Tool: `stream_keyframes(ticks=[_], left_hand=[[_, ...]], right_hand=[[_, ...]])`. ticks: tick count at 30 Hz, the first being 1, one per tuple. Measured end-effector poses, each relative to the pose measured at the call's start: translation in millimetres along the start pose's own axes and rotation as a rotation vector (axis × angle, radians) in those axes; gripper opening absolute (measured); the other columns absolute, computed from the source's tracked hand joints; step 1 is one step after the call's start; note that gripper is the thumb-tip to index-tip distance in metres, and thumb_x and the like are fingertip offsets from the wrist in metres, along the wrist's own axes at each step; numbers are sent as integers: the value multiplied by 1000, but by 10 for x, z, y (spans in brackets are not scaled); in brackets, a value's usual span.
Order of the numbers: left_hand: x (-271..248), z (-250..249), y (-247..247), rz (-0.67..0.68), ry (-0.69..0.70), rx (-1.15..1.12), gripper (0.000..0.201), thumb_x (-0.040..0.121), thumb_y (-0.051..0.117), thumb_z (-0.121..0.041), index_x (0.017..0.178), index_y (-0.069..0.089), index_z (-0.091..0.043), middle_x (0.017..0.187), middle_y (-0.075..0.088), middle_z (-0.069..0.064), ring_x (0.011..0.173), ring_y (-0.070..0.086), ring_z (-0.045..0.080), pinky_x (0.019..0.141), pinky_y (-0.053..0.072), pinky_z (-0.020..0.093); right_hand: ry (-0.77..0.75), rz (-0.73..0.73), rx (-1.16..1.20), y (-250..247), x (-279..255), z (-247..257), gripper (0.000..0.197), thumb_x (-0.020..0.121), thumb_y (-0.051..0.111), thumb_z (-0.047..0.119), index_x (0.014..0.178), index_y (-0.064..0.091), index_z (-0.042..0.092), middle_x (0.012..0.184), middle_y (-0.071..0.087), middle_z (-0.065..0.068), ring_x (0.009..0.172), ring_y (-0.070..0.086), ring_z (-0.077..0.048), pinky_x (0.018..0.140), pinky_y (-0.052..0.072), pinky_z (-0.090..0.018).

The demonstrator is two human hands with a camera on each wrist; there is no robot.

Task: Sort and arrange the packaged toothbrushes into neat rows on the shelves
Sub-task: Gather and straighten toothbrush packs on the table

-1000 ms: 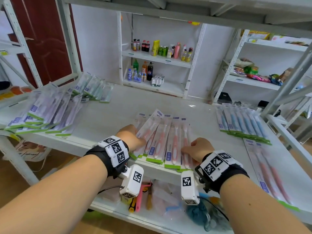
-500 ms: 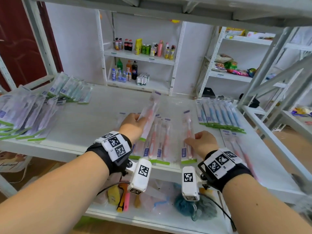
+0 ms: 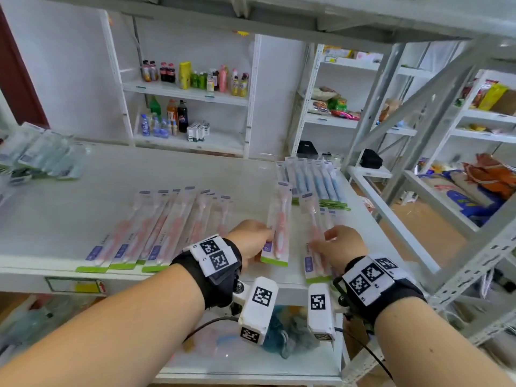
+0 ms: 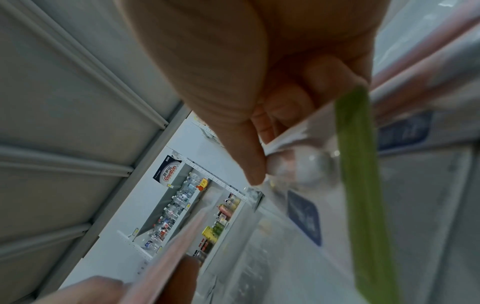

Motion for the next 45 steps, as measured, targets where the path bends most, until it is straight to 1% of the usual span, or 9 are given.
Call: stream_keyframes(ticks=[2,6,14,17,23,33,36,41,45], left_hand=[[55,43,115,55,-17,20,21,84,45,7,77,62,-3,79,62,19,75,61,30,78,52,44],[136,118,253,115,-64,26,17,88,47,8,86,60,-3,84,66,15,68,66,24,62,59,31],[213,181,409,145,-100,-3,12,88,53,8,88,57,-3,89,68,14,76,69,23,64,60,30],[244,191,440,143,-92,36,12,88,54,6,87,57,-5,93,68,13,81,69,24,70,60,31],[291,208,453,145,-80,148,9,87,57,2,92,61,-5,103,69,16,91,69,25,79,58,31],[290,186,452,144,29,294,16,84,62,-2,78,59,-17,73,67,3,62,65,12,70,57,28],[270,171,453,115,53,367,20,82,66,-7,92,53,-18,74,66,2,59,62,15,67,56,32],[253,146,469,91,66,457,63,79,70,-11,135,42,-14,81,59,-1,59,57,16,65,51,33],[260,123,474,81,75,518,73,80,70,-15,144,33,-14,106,52,0,80,62,20,82,55,36]], right_hand=[[1,11,-46,-10,38,-50,25,73,73,29,74,49,23,73,58,2,64,55,-11,49,38,-23],[-4,37,-116,1,93,-98,27,73,73,31,72,47,23,72,58,2,61,57,-13,47,40,-24],[-31,57,-295,-8,149,-117,33,76,71,38,94,48,21,72,44,9,66,54,-14,56,43,-25],[-56,68,-352,1,148,-117,43,78,68,40,110,54,14,81,49,4,72,58,-20,63,47,-27],[-70,57,-419,20,138,-119,42,80,63,40,113,56,15,97,57,0,81,50,-16,66,39,-25],[-105,71,-368,22,95,-116,38,85,60,34,118,56,16,119,58,-3,104,57,-21,75,42,-25],[-98,50,-289,-34,73,-154,42,85,60,33,124,54,19,124,57,-2,107,57,-20,82,45,-27],[-142,-21,-144,-144,12,-239,38,84,64,32,120,59,21,115,58,-4,103,57,-21,86,46,-30],[-167,-57,-139,-173,-36,-320,42,81,65,32,121,60,22,124,52,-6,114,50,-24,98,42,-34]])
Point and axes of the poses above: each hand's wrist, its own x-axis towards the middle knuckle, its own y-axis out of the palm, z = x × y, the point moved 5 cm from there along x, towards the middle knuckle
